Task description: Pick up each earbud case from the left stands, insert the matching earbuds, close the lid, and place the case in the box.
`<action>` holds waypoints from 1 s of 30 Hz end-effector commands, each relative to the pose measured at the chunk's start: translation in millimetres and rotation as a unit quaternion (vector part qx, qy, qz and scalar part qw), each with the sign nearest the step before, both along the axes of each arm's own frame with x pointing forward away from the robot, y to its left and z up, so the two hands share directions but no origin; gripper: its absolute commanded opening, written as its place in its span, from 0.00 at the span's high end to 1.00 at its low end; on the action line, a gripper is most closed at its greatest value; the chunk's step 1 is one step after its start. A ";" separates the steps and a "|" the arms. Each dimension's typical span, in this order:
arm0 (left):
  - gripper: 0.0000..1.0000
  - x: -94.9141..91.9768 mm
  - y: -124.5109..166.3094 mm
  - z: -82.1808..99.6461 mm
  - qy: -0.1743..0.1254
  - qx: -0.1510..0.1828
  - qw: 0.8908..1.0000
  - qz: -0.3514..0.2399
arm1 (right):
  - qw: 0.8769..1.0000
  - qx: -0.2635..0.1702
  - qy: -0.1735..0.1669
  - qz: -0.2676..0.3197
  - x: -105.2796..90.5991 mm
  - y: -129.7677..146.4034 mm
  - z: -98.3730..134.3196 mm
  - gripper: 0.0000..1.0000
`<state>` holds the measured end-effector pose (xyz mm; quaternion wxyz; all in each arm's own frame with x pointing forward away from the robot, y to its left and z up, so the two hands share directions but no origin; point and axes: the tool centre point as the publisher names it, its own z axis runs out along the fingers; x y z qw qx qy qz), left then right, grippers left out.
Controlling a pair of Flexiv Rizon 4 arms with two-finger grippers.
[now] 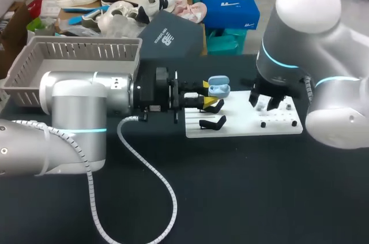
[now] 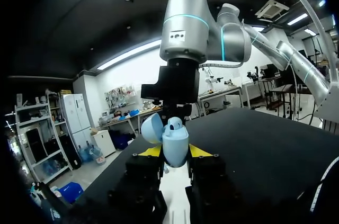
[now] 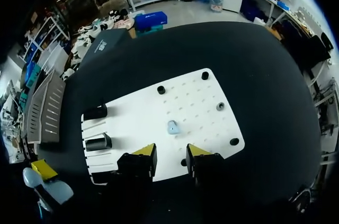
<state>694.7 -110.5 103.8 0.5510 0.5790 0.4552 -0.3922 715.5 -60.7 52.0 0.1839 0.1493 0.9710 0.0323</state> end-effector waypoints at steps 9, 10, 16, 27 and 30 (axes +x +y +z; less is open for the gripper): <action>1.00 -1.8 0.3 -0.6 -0.001 -0.002 1.000 0.003 | 1.000 -0.013 0.012 -0.016 5.4 4.8 -3.3 0.66; 1.00 -1.8 0.3 -0.6 -0.001 -0.002 1.000 0.003 | 1.000 -0.012 0.013 -0.018 5.6 4.5 -3.7 0.67; 1.00 -1.8 0.3 -0.6 -0.001 -0.002 1.000 0.003 | 1.000 -0.011 0.014 -0.021 7.0 1.1 -8.0 0.69; 1.00 -1.8 0.3 -0.6 -0.001 -0.002 1.000 0.003 | 1.000 -0.007 0.017 -0.023 5.9 -1.7 -12.4 0.69; 1.00 -1.8 0.3 -0.6 -0.001 -0.002 1.000 0.003 | 1.000 -0.006 0.018 -0.024 5.5 -2.0 -14.2 0.67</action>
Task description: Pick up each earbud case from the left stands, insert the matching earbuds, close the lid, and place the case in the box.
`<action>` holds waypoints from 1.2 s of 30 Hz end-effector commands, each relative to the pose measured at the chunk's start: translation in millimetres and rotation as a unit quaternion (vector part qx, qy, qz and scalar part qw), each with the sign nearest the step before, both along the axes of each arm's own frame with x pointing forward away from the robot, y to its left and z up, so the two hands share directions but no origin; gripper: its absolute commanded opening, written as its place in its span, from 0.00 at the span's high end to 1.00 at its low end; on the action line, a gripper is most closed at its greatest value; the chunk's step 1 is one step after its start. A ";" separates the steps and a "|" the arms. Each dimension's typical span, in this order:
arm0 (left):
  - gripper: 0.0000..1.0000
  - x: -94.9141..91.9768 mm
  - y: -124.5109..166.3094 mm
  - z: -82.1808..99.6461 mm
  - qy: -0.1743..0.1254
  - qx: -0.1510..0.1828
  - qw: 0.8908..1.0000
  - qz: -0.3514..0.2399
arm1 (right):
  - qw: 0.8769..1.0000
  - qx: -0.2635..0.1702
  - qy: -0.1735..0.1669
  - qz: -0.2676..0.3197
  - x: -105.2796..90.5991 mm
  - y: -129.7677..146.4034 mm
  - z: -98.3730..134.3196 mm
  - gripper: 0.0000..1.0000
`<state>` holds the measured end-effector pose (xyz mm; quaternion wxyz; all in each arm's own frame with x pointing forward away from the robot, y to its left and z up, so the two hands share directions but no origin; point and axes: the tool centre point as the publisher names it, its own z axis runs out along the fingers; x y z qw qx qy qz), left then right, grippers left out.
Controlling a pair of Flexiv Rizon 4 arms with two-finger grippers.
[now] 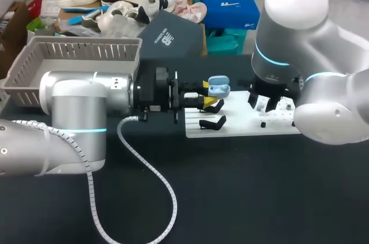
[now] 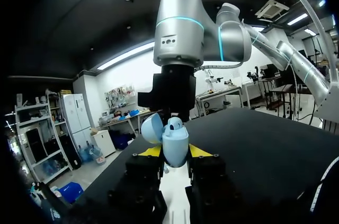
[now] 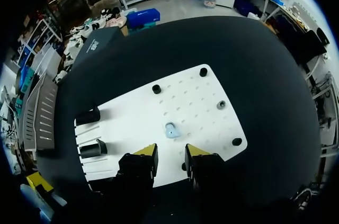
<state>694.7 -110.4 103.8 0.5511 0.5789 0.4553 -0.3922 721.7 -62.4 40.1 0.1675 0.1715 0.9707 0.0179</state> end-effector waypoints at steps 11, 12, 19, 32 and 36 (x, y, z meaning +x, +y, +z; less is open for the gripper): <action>1.00 -1.7 0.2 -0.6 -0.001 -0.002 1.000 0.003 | 1.000 0.013 -0.003 0.008 2.2 -0.4 -6.7 0.64; 1.00 -1.7 0.2 -0.6 -0.001 -0.002 1.000 0.003 | 1.000 0.013 -0.003 0.008 2.2 -0.3 -7.0 0.64; 1.00 -1.7 0.2 -0.6 -0.001 -0.002 1.000 0.003 | 1.000 0.019 -0.003 0.007 2.7 -0.8 -10.0 0.65; 1.00 -1.7 0.2 -0.6 -0.001 -0.002 1.000 0.003 | 1.000 0.022 0.002 0.006 5.8 -0.6 -13.8 0.67; 1.00 -1.7 0.2 -0.6 -0.001 -0.002 1.000 0.003 | 1.000 0.023 0.002 0.006 7.8 -0.3 -14.3 0.67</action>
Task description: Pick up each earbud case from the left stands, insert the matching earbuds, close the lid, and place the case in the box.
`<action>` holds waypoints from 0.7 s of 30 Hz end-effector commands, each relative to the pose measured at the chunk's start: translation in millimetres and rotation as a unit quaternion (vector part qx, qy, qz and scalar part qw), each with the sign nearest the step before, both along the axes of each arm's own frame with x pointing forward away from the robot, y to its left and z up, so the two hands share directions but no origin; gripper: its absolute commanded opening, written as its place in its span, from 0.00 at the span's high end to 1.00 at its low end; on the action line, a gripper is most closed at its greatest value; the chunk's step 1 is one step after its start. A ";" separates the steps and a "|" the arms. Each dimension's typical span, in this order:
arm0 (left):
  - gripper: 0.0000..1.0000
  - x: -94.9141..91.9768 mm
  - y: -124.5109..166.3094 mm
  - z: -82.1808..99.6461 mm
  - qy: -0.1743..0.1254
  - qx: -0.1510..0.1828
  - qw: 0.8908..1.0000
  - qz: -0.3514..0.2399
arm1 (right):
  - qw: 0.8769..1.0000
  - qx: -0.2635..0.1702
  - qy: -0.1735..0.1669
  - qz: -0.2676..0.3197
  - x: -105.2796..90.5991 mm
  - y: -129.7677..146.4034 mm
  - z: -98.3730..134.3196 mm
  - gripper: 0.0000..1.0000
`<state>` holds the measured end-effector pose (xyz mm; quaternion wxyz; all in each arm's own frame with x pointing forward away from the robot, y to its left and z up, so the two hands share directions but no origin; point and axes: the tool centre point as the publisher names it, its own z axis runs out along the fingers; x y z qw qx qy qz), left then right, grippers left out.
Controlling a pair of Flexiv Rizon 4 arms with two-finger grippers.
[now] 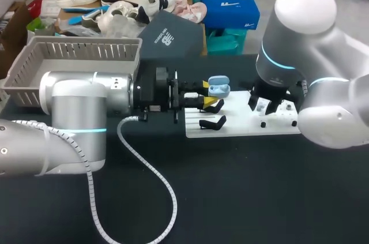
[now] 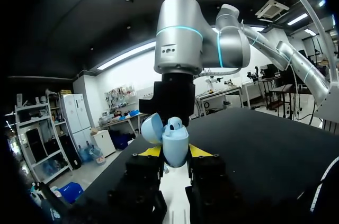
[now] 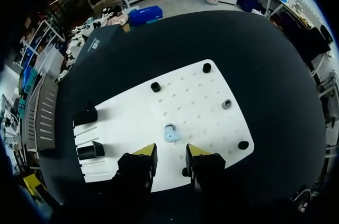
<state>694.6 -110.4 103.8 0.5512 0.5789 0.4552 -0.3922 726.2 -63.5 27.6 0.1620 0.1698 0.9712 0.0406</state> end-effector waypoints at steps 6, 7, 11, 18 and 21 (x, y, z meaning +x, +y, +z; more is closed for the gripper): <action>1.00 -1.7 0.2 -0.6 -0.001 -0.001 1.000 0.003 | 1.000 0.002 0.001 -0.003 5.5 -0.9 -3.3 0.67; 1.00 -1.7 0.2 -0.6 -0.001 -0.001 1.000 0.003 | 1.000 0.002 0.001 -0.004 5.7 -1.3 -3.8 0.67; 1.00 -1.7 0.2 -0.6 -0.001 -0.001 1.000 0.003 | 1.000 0.003 0.002 -0.006 6.0 -2.5 -5.4 0.67; 1.00 -1.7 0.2 -0.6 -0.001 -0.001 1.000 0.003 | 1.000 0.004 0.006 -0.008 6.8 -3.7 -7.0 0.69; 1.00 -1.7 0.2 -0.6 -0.001 -0.001 1.000 0.003 | 1.000 0.004 0.006 -0.008 7.2 -3.5 -7.5 0.70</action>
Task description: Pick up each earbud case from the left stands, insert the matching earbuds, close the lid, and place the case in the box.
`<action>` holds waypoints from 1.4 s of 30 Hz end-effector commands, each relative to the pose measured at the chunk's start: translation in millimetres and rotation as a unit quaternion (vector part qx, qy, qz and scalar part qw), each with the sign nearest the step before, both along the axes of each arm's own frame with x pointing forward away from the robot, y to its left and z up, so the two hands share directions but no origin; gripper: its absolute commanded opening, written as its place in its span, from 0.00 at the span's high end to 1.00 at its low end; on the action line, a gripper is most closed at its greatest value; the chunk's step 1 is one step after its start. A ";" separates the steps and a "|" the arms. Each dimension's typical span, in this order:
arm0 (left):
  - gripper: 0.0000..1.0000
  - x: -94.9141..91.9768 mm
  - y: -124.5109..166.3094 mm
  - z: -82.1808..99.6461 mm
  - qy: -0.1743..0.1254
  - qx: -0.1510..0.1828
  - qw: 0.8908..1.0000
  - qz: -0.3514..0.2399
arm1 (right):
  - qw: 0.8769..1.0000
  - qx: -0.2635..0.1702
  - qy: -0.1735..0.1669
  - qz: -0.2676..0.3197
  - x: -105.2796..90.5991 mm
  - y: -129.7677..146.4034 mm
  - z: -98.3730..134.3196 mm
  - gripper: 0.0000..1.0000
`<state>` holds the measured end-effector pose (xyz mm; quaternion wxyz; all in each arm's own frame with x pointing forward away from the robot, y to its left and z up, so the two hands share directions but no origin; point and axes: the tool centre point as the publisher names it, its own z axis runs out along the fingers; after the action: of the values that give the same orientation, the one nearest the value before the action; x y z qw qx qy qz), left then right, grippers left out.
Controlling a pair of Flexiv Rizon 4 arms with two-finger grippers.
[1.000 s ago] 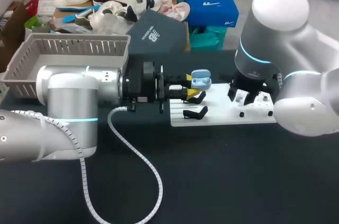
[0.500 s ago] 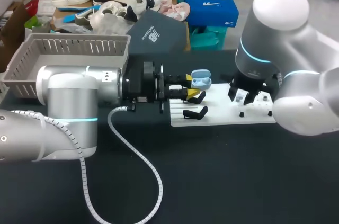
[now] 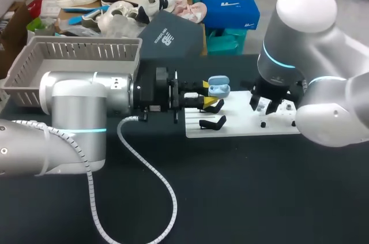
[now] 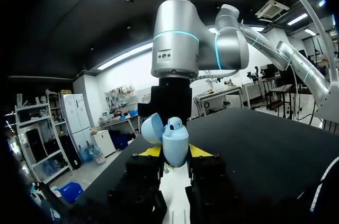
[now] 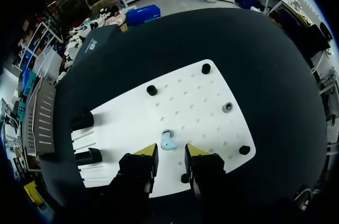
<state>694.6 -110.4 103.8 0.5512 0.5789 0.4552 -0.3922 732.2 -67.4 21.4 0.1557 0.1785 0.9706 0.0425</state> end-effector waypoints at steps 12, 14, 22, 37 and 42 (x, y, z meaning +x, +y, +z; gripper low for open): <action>1.00 -1.7 0.2 -0.6 -0.001 -0.001 1.000 0.003 | 1.000 -0.002 0.003 0.000 4.8 0.5 -2.6 0.73; 1.00 -1.7 0.2 -0.6 -0.001 -0.001 1.000 0.003 | 1.000 -0.003 0.003 0.000 5.5 0.6 -2.5 0.73; 1.00 -1.7 0.2 -0.6 -0.001 -0.001 1.000 0.003 | 1.000 0.001 0.004 0.001 8.0 0.7 -3.7 0.78; 1.00 -1.7 0.2 -0.6 -0.001 -0.001 1.000 0.003 | 1.000 0.004 0.005 -0.001 6.7 -1.2 -3.9 1.00; 1.00 -1.7 0.2 -0.6 -0.001 -0.001 1.000 0.003 | 1.000 0.005 0.003 -0.001 6.4 -1.6 -2.5 1.00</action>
<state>694.6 -110.4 103.8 0.5512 0.5789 0.4552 -0.3922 739.7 -67.5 18.4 0.1501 0.1799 0.9711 0.0459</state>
